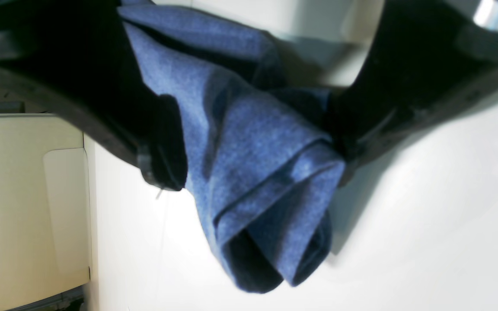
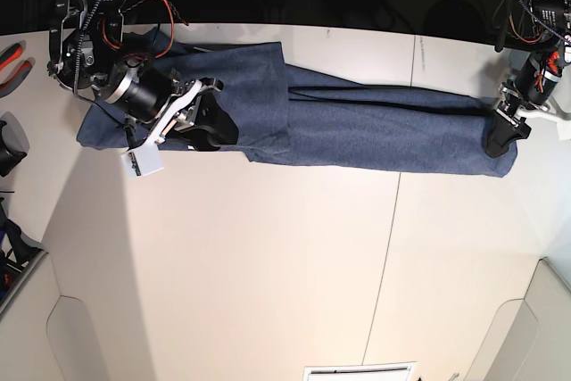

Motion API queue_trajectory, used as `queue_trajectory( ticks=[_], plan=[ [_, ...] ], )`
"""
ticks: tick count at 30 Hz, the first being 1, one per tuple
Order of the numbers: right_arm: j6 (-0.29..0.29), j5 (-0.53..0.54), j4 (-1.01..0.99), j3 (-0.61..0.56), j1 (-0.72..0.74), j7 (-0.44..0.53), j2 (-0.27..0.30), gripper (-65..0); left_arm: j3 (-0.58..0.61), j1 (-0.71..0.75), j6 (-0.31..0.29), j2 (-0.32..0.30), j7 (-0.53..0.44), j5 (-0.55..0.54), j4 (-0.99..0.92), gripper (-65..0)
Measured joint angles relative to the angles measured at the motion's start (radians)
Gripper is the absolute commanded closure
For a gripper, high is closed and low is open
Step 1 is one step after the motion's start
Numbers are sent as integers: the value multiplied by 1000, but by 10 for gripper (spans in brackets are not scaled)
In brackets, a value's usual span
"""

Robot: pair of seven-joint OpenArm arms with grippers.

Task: Layout the t-shirt on the table in an organized manner, then fold the t-shirt properly
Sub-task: 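Press the folded shirt end with the right gripper and hold the left end, then lift the strip end with the left gripper and fold it toward the lettering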

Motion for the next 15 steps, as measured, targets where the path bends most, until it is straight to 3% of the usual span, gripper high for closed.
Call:
queue_trajectory(
  ticks=[1,3,7,15],
  plan=[
    [0,0,0,0,0,0,0,-190,0,0,0,0,0,-3,0,-457],
    [0,0,0,0,0,0,0,-190,0,0,1,0,0,-3,0,-354],
    [0,0,0,0,0,0,0,-190,-11,0,2,2,15,-10,-1,-19],
    [0,-4,0,0,0,17,0,-189,-116,1,5,3,24,-68,2,0]
  ],
)
